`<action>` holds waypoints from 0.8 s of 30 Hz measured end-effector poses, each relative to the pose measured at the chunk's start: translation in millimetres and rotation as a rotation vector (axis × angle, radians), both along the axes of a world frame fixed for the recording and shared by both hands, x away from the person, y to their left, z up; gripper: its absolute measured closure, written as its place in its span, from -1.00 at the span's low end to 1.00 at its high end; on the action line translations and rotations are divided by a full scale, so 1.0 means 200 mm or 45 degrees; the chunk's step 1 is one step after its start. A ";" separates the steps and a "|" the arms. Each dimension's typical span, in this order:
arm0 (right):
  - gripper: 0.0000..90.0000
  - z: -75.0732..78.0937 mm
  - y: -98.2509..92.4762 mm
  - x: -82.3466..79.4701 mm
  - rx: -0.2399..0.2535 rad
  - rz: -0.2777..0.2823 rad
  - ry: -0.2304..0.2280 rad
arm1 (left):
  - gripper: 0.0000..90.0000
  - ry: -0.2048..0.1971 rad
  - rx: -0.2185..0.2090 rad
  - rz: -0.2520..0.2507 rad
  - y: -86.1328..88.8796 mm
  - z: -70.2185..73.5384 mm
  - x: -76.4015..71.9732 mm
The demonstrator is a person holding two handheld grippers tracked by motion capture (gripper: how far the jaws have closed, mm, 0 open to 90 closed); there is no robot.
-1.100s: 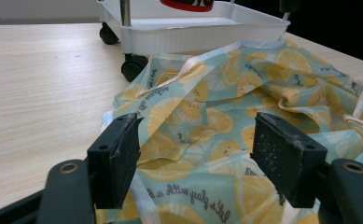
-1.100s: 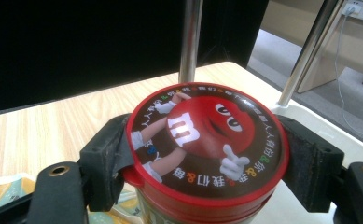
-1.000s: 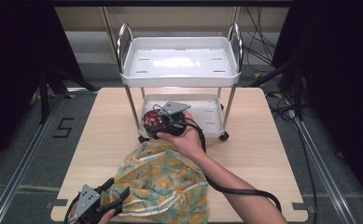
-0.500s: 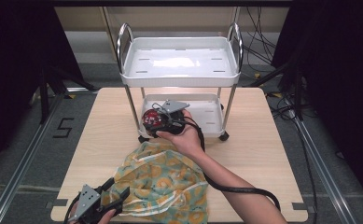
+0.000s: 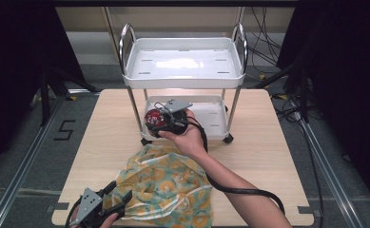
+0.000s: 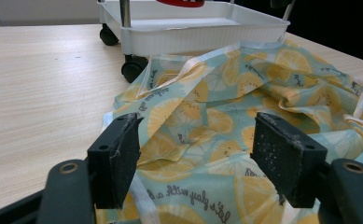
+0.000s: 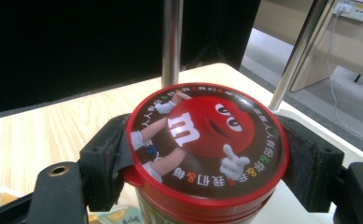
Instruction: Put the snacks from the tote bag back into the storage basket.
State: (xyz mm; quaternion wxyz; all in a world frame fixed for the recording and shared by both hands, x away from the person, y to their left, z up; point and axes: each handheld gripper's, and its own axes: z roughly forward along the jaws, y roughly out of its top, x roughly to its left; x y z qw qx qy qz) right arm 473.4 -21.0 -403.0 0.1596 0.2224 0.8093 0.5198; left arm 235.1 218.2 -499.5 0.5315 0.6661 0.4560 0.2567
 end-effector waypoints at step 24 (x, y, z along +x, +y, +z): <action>-0.41 -0.03 0.01 0.05 0.000 -0.043 0.000 | -0.31 0.006 0.009 0.000 0.00 0.00 0.00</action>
